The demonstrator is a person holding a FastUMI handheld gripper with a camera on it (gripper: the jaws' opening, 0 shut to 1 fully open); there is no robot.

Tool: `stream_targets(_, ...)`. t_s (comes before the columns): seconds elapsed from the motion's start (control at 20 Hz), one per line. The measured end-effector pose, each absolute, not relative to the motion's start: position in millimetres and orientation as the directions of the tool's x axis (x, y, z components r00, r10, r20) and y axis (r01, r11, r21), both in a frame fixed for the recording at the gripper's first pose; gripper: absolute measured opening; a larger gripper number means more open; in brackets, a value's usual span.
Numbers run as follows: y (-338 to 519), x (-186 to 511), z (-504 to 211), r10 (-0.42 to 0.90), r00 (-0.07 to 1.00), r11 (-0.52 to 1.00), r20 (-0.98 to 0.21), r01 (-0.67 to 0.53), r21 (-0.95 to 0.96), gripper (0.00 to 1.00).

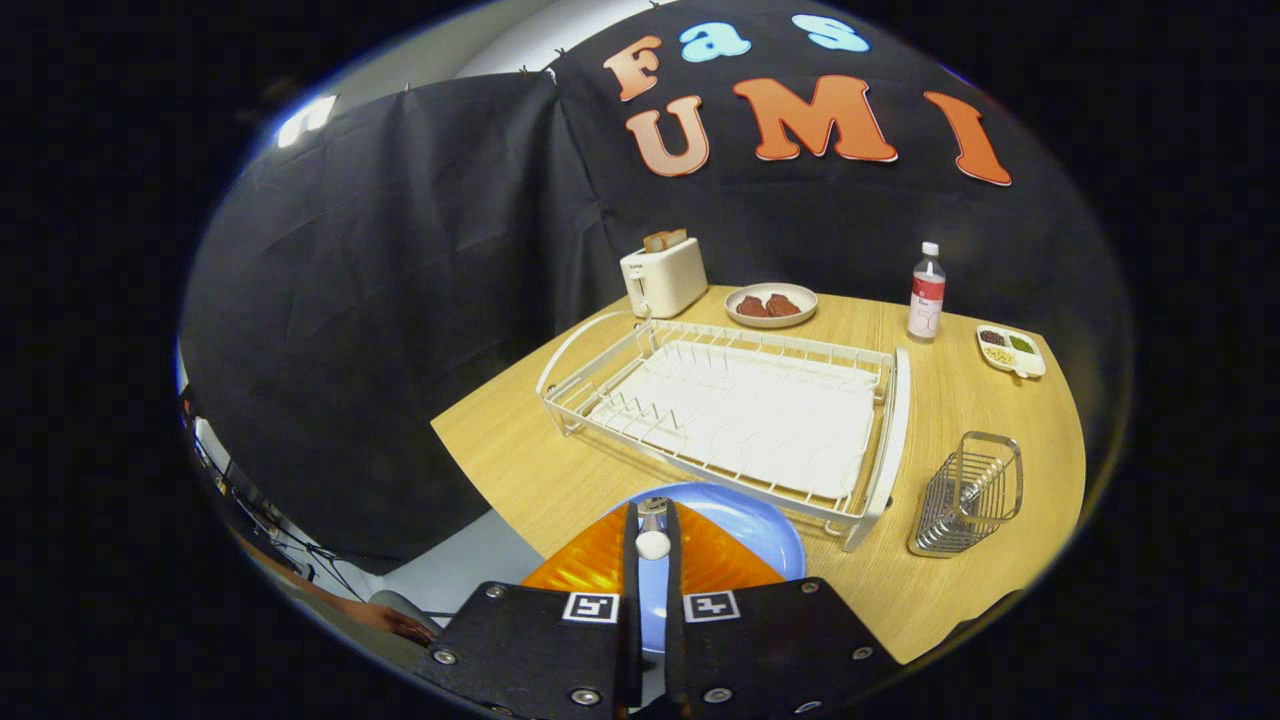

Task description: Take the plate from the dish rack, then take the spoon from the basket and place it into the plate.

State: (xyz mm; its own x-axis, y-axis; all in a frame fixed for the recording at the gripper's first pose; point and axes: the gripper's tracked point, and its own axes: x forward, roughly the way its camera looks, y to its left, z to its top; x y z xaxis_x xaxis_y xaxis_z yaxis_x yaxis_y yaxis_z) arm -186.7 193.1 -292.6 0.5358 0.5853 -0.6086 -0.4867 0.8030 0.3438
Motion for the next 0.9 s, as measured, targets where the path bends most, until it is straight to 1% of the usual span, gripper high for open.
stream_targets(0.15,190,-190,-311,0.566,0.527,0.814,-0.634,-0.48,0.328,0.09)
stream_targets(0.25,190,-189,-313,0.573,0.544,0.814,-0.613,-0.469,0.344,0.09)
stream_targets(0.35,188,-189,-327,0.57,0.534,0.816,-0.624,-0.457,0.354,0.09)
stream_targets(0.65,163,-195,-354,0.491,0.524,0.855,-0.697,-0.445,0.268,0.14)
stream_targets(0.9,147,-202,-374,0.44,0.507,0.874,-0.742,-0.433,0.222,0.2)
